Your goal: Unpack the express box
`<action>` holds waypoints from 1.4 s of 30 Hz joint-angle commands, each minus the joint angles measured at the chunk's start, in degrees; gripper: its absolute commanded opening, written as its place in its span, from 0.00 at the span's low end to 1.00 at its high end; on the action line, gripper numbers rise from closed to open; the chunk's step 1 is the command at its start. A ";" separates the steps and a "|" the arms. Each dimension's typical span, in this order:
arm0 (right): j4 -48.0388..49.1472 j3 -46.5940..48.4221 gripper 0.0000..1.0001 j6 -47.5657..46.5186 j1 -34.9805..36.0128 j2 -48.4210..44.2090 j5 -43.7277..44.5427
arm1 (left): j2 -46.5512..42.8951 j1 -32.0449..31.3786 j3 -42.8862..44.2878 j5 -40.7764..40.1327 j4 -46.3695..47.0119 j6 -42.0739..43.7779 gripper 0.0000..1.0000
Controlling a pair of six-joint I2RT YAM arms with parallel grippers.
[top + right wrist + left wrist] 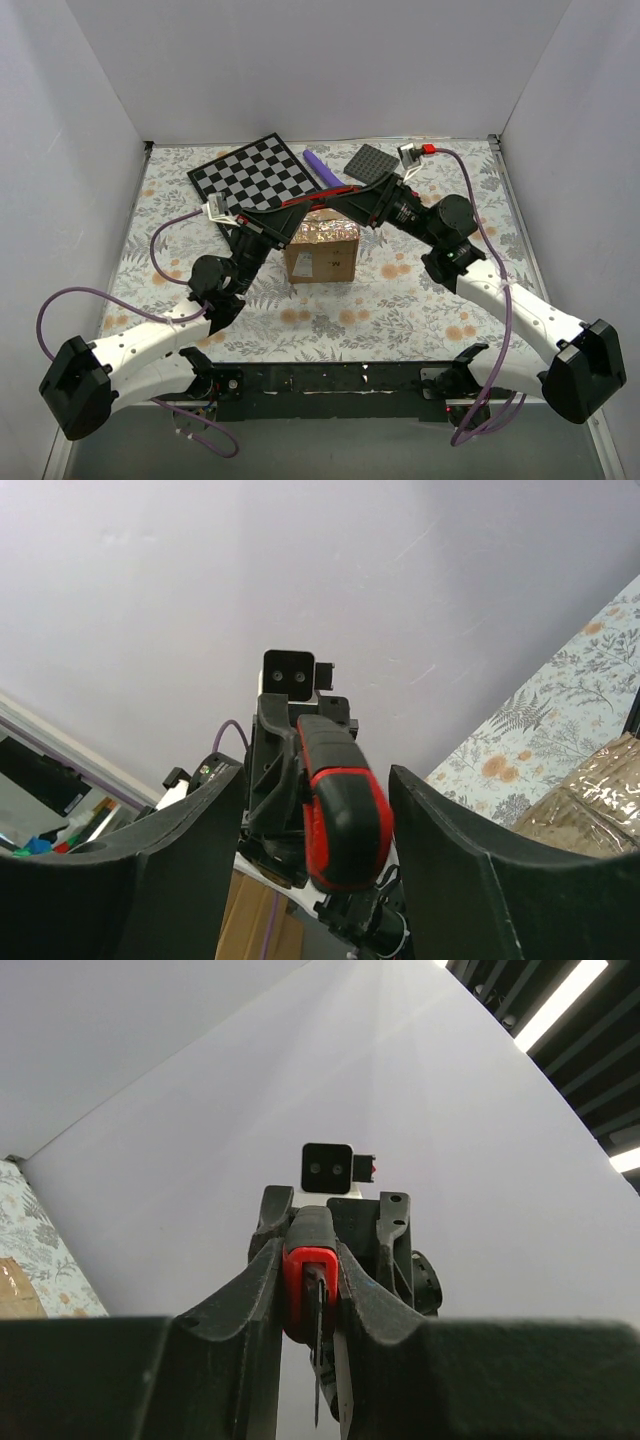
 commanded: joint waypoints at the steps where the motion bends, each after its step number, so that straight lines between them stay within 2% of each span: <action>1: 6.05 1.68 0.65 1.37 0.76 2.31 1.39 | 0.44 -0.25 -0.33 0.56 3.10 -0.38 0.00; 16: 11.33 3.43 0.43 3.66 0.93 6.44 0.51 | 2.11 -0.25 -0.69 3.28 3.80 -0.82 0.00; 22: 11.24 3.43 0.24 3.75 0.84 6.88 -0.89 | 2.47 -0.25 -0.60 2.85 3.80 -1.26 0.00; 25: 10.28 3.52 0.02 3.57 0.93 6.53 -1.59 | 2.29 -0.25 -0.51 2.50 3.01 -1.35 0.01; 27: 8.79 3.26 0.01 2.78 0.84 5.74 -1.68 | 1.94 -0.25 -0.51 2.14 2.14 -1.70 0.09; 28: 8.17 3.26 0.01 2.35 0.93 5.39 -1.60 | 0.98 -0.25 -0.51 1.79 1.18 -1.61 0.35; 30: 5.02 4.04 0.01 -0.02 0.67 4.07 -1.25 | -0.25 -0.25 -0.51 0.13 -2.95 -1.53 0.56; 31: 3.26 4.57 0.01 -1.25 0.58 3.46 -0.72 | -2.00 -0.25 -0.51 -0.58 -4.53 -1.18 0.71; 34: -4.13 8.16 0.01 -7.48 0.32 1.26 1.74 | -5.17 -0.17 -1.12 -4.35 -11.82 -0.38 0.91; 38: -8.36 12.13 0.01 -12.77 0.14 0.11 5.25 | -11.84 -0.17 -2.79 -8.75 -19.91 0.05 0.98; 42: -14.57 15.38 0.01 -18.56 -0.30 -0.68 13.49 | -17.29 -0.08 -3.85 -11.12 -27.21 0.32 0.98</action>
